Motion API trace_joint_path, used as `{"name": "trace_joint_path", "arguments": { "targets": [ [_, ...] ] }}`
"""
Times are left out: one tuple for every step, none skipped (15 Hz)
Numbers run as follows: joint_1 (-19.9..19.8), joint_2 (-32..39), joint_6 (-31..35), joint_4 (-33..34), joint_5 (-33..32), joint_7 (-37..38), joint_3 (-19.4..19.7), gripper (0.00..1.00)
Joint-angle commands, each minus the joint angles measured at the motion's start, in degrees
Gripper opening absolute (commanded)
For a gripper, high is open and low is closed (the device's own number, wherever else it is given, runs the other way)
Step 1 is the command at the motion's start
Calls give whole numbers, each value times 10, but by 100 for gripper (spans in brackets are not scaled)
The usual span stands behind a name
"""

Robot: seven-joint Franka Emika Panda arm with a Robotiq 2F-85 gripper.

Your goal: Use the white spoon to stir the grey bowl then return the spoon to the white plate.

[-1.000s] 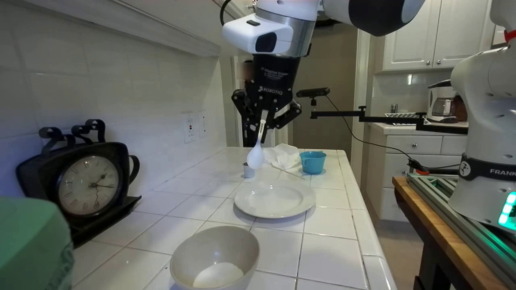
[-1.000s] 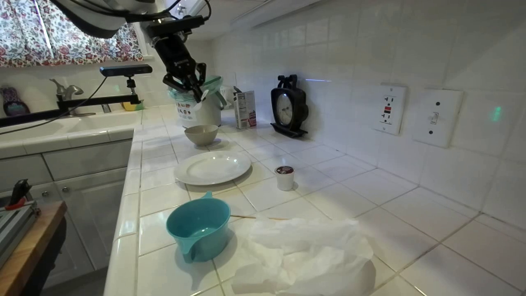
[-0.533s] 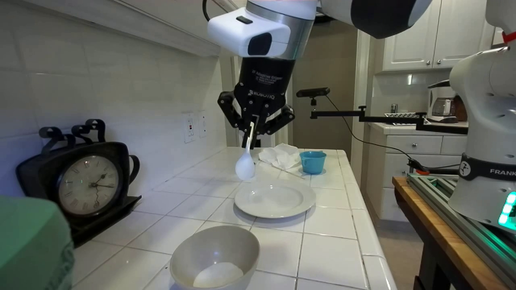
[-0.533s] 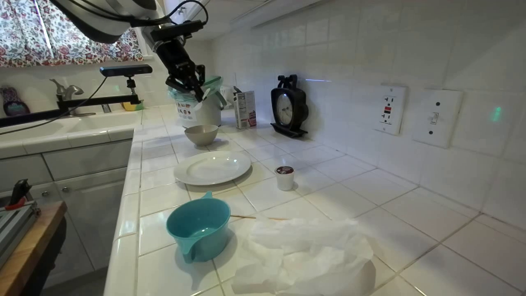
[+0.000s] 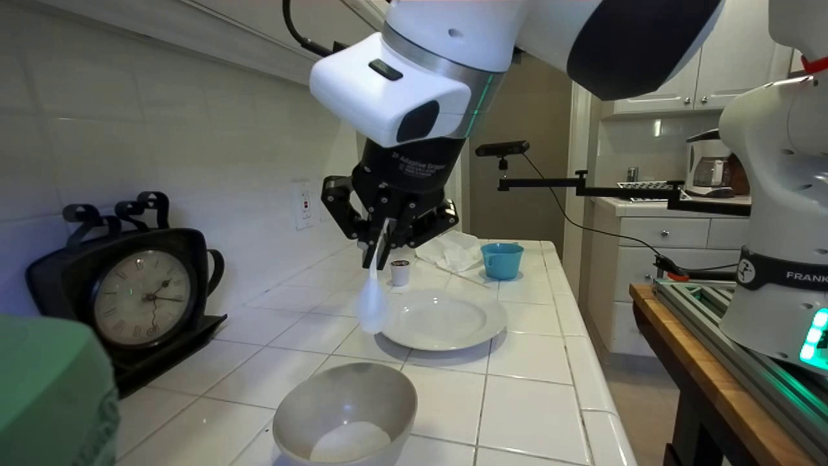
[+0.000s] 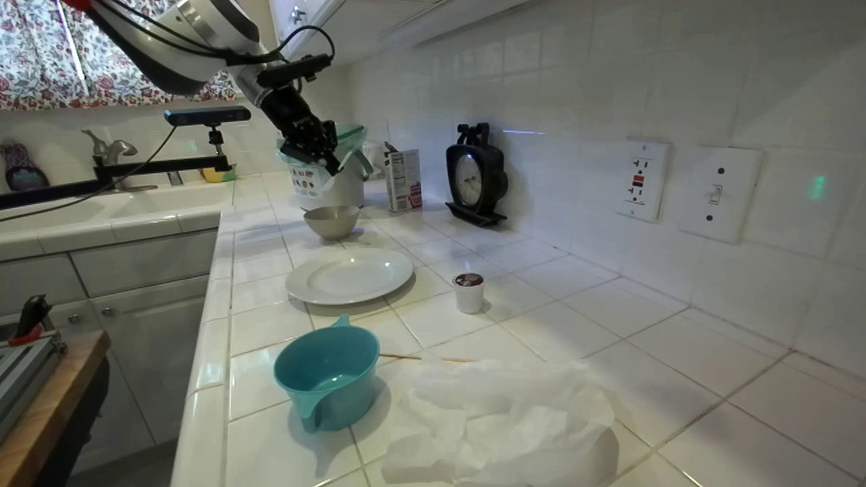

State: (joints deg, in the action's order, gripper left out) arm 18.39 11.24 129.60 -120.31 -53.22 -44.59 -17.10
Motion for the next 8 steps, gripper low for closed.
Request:
{"name": "trace_joint_path", "arguments": {
  "targets": [
    [15,35,-14,30,-51,19,-4,3],
    [18,44,-13,34,-67,23,-5,3],
    [22,50,-14,36,-82,26,-4,3],
    [24,57,-14,39,-97,29,-4,3],
    [27,63,-14,40,-113,32,-4,3],
    [28,69,-14,43,-129,36,-3,3],
    [29,75,-13,44,-144,39,-3,3],
    [31,80,-13,44,-158,42,-4,3]
  ]
}}
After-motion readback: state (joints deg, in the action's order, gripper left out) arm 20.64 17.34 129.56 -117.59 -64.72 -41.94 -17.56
